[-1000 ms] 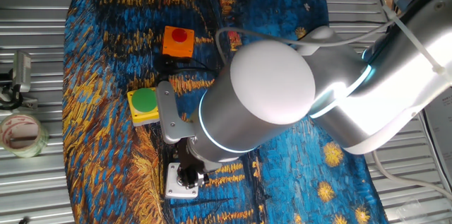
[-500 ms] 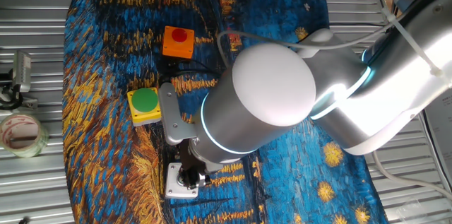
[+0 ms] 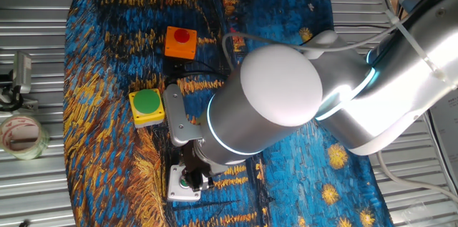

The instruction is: Press three buttons from left to right in sequence

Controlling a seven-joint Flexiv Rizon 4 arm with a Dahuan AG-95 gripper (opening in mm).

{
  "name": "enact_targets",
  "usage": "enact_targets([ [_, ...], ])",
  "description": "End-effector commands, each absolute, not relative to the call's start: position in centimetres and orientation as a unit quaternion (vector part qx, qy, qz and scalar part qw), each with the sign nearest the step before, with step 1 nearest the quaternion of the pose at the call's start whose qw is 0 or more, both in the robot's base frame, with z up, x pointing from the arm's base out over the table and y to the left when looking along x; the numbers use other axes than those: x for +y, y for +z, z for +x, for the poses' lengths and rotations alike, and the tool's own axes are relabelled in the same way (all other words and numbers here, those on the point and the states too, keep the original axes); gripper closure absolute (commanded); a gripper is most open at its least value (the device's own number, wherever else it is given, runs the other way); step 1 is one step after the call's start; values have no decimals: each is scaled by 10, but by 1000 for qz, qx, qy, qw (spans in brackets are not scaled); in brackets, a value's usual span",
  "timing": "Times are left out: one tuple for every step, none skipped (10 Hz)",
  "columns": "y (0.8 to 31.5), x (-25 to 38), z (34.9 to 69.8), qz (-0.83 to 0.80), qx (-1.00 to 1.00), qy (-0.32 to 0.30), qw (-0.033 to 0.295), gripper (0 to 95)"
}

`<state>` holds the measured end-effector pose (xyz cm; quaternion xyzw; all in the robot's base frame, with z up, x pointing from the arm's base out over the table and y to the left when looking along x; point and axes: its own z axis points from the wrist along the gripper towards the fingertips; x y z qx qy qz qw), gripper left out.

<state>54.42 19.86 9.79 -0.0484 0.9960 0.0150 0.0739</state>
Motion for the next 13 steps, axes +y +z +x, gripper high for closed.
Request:
enact_targets([
  [97, 198, 544, -47, 996, 14, 76, 570],
  [97, 198, 544, -49, 996, 13, 76, 570],
  [97, 198, 544, -49, 996, 13, 76, 570],
  [97, 198, 544, -50, 996, 13, 76, 570],
  [97, 198, 544, -49, 996, 13, 76, 570],
  [97, 198, 544, -49, 996, 14, 75, 570],
  [97, 198, 544, -48, 996, 14, 75, 570],
  [95, 198, 544, -48, 996, 13, 76, 570],
  [94, 198, 544, -48, 996, 14, 77, 570],
  [93, 198, 544, -48, 996, 14, 78, 570],
  [91, 198, 544, -48, 996, 15, 78, 570],
  [89, 198, 544, -48, 996, 15, 80, 570],
  [89, 198, 544, -47, 995, 15, 81, 570],
])
